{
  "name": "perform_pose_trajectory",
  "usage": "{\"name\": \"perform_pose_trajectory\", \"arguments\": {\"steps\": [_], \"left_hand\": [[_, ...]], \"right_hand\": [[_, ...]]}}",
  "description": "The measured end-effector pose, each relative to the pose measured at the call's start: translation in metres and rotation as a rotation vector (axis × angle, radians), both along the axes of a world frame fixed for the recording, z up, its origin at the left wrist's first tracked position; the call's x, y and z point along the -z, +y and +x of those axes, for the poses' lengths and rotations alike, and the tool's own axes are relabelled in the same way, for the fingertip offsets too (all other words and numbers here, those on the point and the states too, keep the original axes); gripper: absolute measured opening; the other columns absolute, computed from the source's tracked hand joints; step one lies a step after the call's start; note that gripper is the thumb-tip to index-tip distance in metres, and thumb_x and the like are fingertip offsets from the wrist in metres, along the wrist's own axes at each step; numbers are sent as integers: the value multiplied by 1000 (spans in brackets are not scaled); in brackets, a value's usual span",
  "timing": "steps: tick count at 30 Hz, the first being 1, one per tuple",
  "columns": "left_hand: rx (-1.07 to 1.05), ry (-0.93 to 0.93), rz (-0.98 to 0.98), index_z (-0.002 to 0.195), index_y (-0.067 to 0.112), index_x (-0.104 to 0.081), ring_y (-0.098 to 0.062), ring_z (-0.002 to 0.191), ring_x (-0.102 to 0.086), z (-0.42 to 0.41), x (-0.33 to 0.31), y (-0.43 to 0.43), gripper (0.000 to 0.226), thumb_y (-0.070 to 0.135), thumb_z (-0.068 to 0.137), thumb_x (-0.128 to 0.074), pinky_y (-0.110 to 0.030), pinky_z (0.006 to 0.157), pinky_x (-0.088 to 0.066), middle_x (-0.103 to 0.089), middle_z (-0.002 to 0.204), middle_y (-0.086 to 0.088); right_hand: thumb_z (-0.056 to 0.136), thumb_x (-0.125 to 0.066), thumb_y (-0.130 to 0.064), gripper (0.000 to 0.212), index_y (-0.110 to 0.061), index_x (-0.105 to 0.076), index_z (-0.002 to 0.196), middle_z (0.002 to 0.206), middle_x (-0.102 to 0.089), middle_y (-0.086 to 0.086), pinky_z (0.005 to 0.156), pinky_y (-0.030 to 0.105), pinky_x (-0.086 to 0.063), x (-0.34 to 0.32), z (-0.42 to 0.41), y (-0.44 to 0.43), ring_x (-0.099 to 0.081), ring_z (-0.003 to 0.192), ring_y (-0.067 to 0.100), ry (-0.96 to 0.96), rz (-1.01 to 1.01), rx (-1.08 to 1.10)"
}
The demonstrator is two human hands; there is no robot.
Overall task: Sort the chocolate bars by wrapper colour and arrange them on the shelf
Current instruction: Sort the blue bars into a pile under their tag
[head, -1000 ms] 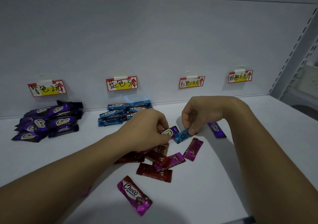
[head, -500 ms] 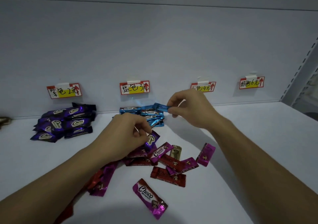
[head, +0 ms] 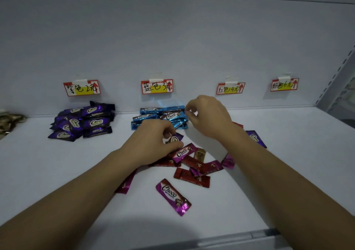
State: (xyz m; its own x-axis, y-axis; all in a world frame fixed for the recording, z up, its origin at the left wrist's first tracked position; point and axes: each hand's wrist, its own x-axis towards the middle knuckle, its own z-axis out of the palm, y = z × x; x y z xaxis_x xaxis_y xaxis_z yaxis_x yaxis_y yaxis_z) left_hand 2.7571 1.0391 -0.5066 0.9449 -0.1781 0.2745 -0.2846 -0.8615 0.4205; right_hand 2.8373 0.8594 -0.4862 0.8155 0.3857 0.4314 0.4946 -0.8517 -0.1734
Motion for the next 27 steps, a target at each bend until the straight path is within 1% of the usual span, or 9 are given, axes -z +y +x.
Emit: {"name": "perform_pose_trajectory", "arguments": {"steps": [3, 7, 10, 12, 15, 18, 21, 24, 27], "left_hand": [[-19, 10, 21, 110, 26, -69, -2, 83, -58, 1, 0, 0, 42, 55, 80, -77, -16, 69, -44, -67, 98, 11], [-11, -33, 21, 108, 26, -72, 0, 76, -57, -4, -1, -1, 28, 43, 86, -76, -15, 70, -46, -69, 95, 11], [9, -134, 52, 112, 29, -74, -5, 84, -60, -10, -3, -4, 23, 38, 90, -73, -30, 85, -55, -73, 103, 8], [11, -201, 11, 115, 28, -74, -10, 94, -63, -15, -5, -7, 25, 35, 91, -73, -34, 91, -54, -74, 109, 6], [19, -239, -119, 108, 24, -77, -11, 97, -66, -20, -13, -5, 21, 32, 88, -76, -29, 88, -53, -76, 104, 5], [67, -163, -197, 100, 24, -78, -3, 82, -67, -19, -32, 3, 17, 30, 84, -80, -23, 80, -56, -71, 88, 12], [147, -93, -91, 95, 25, -74, -2, 78, -65, -17, -55, 11, 12, 28, 85, -79, -16, 68, -52, -65, 85, 16], [177, -95, -63, 91, 26, -67, -5, 78, -64, -19, -68, 23, 11, 25, 88, -77, -19, 67, -49, -64, 89, 17], [154, -101, -67, 89, 28, -59, -6, 81, -64, -23, -68, 41, 14, 23, 92, -72, -26, 71, -51, -62, 90, 16]], "right_hand": [[95, -61, -27, 19, -23, -74, 108, 104, -72, 1, 76, 35, -55, -10, -3, -17, -65, 87, 21, 108, -55, 78], [99, -55, -36, 28, -15, -72, 106, 104, -71, 6, 82, 39, -55, -35, -4, -52, -65, 89, 24, 296, -191, 188], [102, -51, -43, 40, -9, -65, 116, 110, -68, 11, 78, 37, -57, -54, -14, -80, -66, 91, 27, 491, -329, 279], [98, -58, -44, 42, -8, -61, 121, 107, -68, 12, 70, 32, -58, -58, -23, -98, -68, 88, 27, 596, -421, 345], [87, -75, -35, 45, -8, -63, 121, 101, -72, 14, 76, 36, -63, -51, -32, -118, -74, 87, 28, 700, -452, 396], [80, -82, -26, 48, -16, -60, 122, 102, -66, 7, 63, 30, -62, -45, -35, -120, -71, 82, 24, 676, -401, 357], [77, -83, -20, 51, -23, -54, 119, 99, -54, 0, 54, 24, -52, -46, -35, -110, -61, 80, 17, 623, -400, 317], [78, -84, -13, 41, -22, -58, 108, 99, -54, -2, 59, 25, -56, -51, -32, -98, -64, 83, 20, 635, -387, 291], [82, -80, -12, 26, -17, -65, 102, 95, -69, 1, 65, 27, -58, -63, -31, -76, -70, 76, 20, 590, -345, 193]]}}
